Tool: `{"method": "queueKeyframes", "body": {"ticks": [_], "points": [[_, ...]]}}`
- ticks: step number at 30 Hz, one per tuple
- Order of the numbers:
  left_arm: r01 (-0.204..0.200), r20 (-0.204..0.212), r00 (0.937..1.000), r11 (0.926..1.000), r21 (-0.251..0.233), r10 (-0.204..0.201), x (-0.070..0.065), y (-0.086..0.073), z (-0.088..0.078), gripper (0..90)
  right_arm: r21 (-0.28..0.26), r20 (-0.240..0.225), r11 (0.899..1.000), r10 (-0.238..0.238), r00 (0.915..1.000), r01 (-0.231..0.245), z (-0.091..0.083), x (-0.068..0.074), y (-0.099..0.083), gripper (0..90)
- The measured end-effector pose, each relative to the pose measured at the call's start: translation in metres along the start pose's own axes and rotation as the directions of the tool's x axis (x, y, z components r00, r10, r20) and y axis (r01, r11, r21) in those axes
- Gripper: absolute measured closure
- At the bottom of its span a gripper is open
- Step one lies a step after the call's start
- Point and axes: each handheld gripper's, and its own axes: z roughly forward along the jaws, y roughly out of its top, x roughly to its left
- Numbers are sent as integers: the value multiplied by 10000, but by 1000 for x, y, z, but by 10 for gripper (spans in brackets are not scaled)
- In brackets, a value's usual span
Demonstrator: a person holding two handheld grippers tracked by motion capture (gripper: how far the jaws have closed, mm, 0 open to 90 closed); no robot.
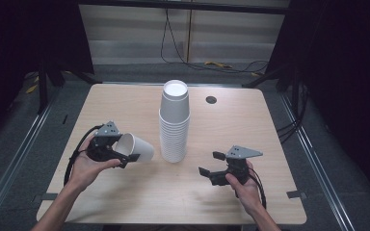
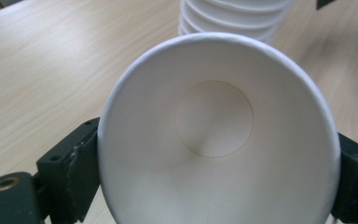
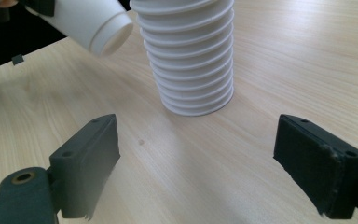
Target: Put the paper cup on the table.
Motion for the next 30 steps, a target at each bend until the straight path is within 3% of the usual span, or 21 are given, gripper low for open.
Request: {"method": "queueKeyframes", "body": {"ticks": [7,15,18,19,22,25,30], "points": [[258,-841,9962,9985,474,-218,11,4,2,84,-48,-168,9999,129,9998,-130,2,-3,-1,139],[303,-1079,9940,9945,998,-194,15,6,1,83,2,-125,10000,29,9999,-29,1,-1,-2,139],[250,-1050,9944,9891,1450,-97,18,7,1,84,-14,-106,10000,27,9999,-27,1,-1,-2,139],[222,-1211,9926,9876,1552,-33,19,8,1,84,-7,-95,10000,28,10000,-28,1,-1,-2,139],[176,-1459,9893,9860,1655,69,24,8,2,83,92,-71,9999,43,10000,-42,2,-1,-1,139],[380,-1549,9879,9831,1793,-100,30,5,4,83,142,-135,9999,-1,9999,3,3,2,-2,139],[408,-1831,9831,9690,2435,46,34,5,13,79,125,-148,9998,-178,9997,180,2,7,0,138]]}}
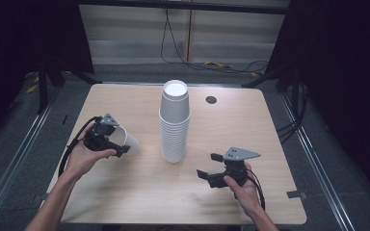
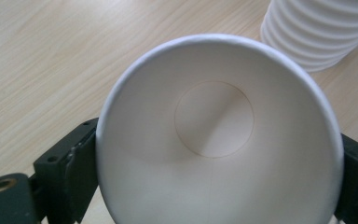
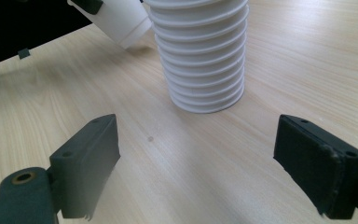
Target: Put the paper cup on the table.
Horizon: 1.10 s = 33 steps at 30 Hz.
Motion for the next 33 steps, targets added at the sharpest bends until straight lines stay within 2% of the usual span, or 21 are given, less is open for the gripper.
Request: {"method": "queueKeyframes", "body": {"ticks": [2,4,6,9,15,17,23,26,29,31,33], "points": [[-161,-47,9999,9993,330,162,0,3,3,78,12,25,10000,0,10000,0,1,0,0,138],[-279,-302,9991,9978,600,298,1,5,5,76,68,18,10000,35,10000,-36,1,0,0,139],[-256,-270,9993,9977,628,273,2,6,7,74,114,29,9999,51,10000,-51,0,1,0,138],[-338,-355,9987,9945,994,375,2,7,14,70,116,59,9999,41,10000,-42,0,0,0,138],[-250,-436,9987,9970,734,282,4,8,20,56,135,83,9999,34,10000,-35,0,0,0,138],[-329,-572,9977,9965,774,373,5,9,23,49,171,115,9998,50,9999,-52,0,0,0,138],[-1,-707,9975,9978,656,47,9,6,28,42,200,165,9997,105,9998,-109,0,-1,-1,139],[-11,-455,9990,9979,643,40,10,4,31,56,227,169,9997,109,9998,-113,1,-2,-1,139],[80,-330,9994,9974,712,-57,11,1,37,172,234,178,9996,146,9997,-150,1,-2,-1,137],[287,-341,9991,9963,808,-260,11,-1,41,161,218,189,9995,203,9996,-207,1,-2,-1,137],[280,-196,9995,9963,815,-265,12,-2,42,165,240,212,9995,200,9996,-205,1,-2,-1,137]]}}
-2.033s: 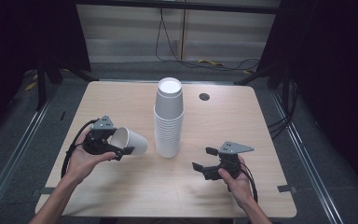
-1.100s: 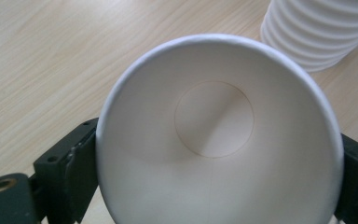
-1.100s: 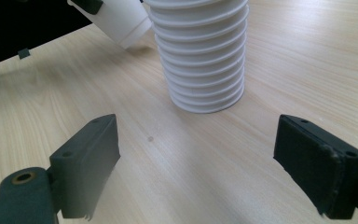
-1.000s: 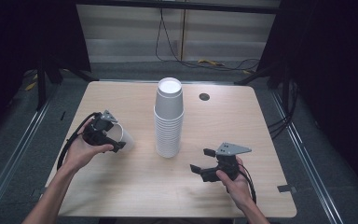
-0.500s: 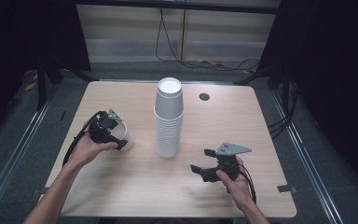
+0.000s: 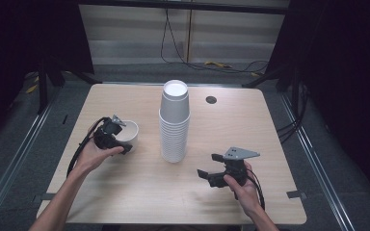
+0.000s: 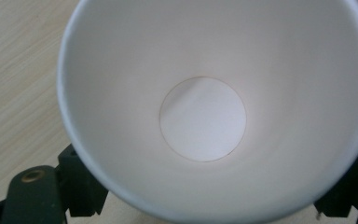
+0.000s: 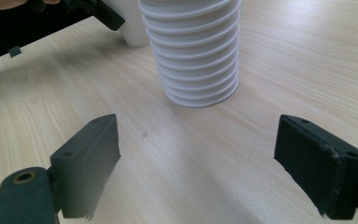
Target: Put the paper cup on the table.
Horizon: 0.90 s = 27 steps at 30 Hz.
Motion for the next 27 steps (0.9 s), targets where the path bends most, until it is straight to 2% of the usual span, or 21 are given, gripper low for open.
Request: {"method": "queueKeyframes", "body": {"ticks": [2,5,6,7,9,11,15,18,20,22,24,27], "points": [[128,95,9999,9997,-194,-127,1,-1,-2,165,-9,-31,10000,-56,10000,56,0,0,0,137],[104,105,9999,9998,-139,-103,2,-5,-4,164,-20,-27,10000,23,10000,-23,0,0,0,137],[99,161,9998,9995,-286,-95,4,-7,-5,166,-27,-27,10000,24,10000,-24,-1,0,0,137],[274,285,9993,9975,-653,-256,4,-10,-7,165,-32,-20,10000,22,10000,-22,-1,0,0,137],[400,771,9965,9935,-1070,-319,7,-17,-12,158,-43,-11,10000,48,10000,-48,-2,-1,0,137],[437,692,9970,9911,-1258,-352,7,-22,-15,166,-41,9,10000,77,10000,-77,-2,-1,0,137],[596,740,9960,9884,-1395,-496,10,-29,-19,191,-60,20,10000,51,10000,-51,-1,-2,0,137],[953,692,9940,9801,-1739,-844,10,-36,-22,191,-43,35,10000,68,10000,-68,-1,-1,0,137],[1022,781,9930,9774,-1849,-891,9,-39,-23,191,-14,-2,10000,50,10000,-50,-1,-2,0,137],[901,663,9947,9789,-1835,-791,7,-41,-23,191,-19,-10,10000,77,10000,-77,-1,-2,0,137],[989,810,9931,9761,-1934,-846,6,-44,-24,192,-51,5,9999,99,10000,-99,-2,-2,0,137],[1250,1196,9875,9727,-1956,-1028,4,-48,-26,191,-81,58,9999,89,9999,-89,-3,-2,0,137]]}}
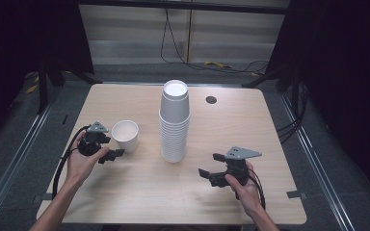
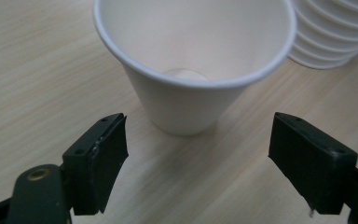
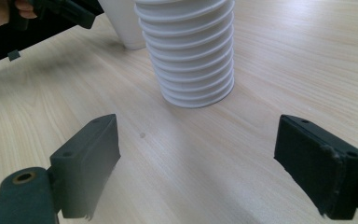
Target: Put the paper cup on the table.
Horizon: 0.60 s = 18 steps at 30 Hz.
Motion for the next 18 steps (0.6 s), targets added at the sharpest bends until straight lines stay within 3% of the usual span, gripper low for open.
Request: {"method": "queueKeyframes", "body": {"ticks": [7,9,12,13,16,18], "points": [[293,160,9995,9985,-468,-285,-7,-11,-5,164,20,48,10000,63,10000,-63,0,-1,0,137],[30,-3,10000,9979,-642,-31,-11,-12,-7,164,14,75,10000,84,9999,-84,0,-1,0,137],[-210,169,9996,9959,-882,226,-20,-15,-10,164,-13,93,10000,91,9999,-91,0,-1,0,137],[-527,-19,9986,9949,-859,528,-24,-17,-10,164,-20,99,10000,96,9999,-95,-1,-1,0,137],[-256,377,9988,9932,-1133,301,-30,-24,-10,164,-34,107,10000,75,9999,-74,-1,-1,0,137],[-401,287,9986,9912,-1265,441,-35,-26,-10,164,-8,92,10000,75,9999,-75,0,-1,-1,137]]}}
